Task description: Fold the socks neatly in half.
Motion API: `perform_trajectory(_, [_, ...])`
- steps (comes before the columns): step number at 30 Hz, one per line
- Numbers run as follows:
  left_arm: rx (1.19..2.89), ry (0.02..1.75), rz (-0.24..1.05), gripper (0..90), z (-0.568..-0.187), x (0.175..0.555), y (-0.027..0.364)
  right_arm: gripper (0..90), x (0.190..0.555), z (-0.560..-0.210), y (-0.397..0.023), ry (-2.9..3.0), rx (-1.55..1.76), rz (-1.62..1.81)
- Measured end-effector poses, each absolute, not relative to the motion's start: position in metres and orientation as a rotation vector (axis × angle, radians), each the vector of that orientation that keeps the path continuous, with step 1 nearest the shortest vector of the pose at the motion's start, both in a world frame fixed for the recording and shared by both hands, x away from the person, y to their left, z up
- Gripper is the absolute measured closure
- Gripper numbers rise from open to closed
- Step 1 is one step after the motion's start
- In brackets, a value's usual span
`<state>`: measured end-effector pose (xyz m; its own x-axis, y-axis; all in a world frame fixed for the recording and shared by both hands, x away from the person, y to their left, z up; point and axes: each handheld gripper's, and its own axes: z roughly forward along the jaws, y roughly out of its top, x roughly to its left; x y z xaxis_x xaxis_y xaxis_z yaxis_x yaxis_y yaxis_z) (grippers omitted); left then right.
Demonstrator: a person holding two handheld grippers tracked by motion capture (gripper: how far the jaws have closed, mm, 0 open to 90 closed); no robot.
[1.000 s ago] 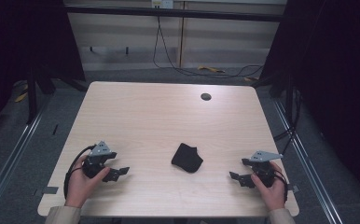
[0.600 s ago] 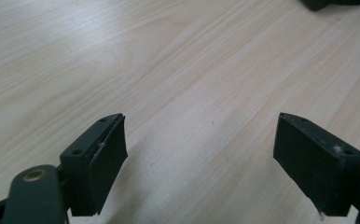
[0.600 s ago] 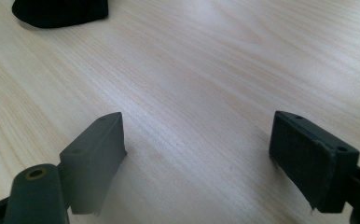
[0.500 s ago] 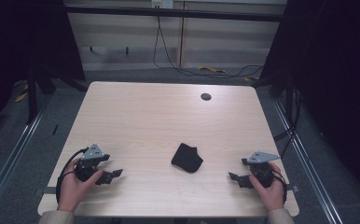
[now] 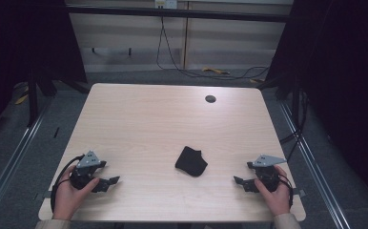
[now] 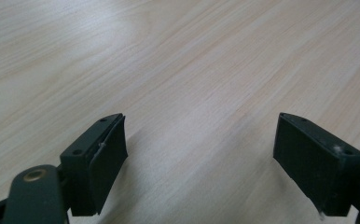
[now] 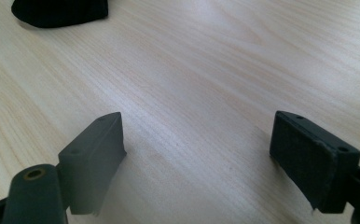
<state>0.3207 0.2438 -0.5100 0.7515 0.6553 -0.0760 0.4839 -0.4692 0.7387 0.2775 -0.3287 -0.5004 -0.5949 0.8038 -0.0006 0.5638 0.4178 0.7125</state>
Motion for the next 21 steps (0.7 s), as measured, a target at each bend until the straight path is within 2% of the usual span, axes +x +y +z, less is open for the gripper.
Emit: perform_trajectory(21, [2.176,0.823,0.319,15.0,-0.5159,0.3181,0.2493,15.9,0.2782,-0.5005,-0.3283,2.338,1.176,0.976])
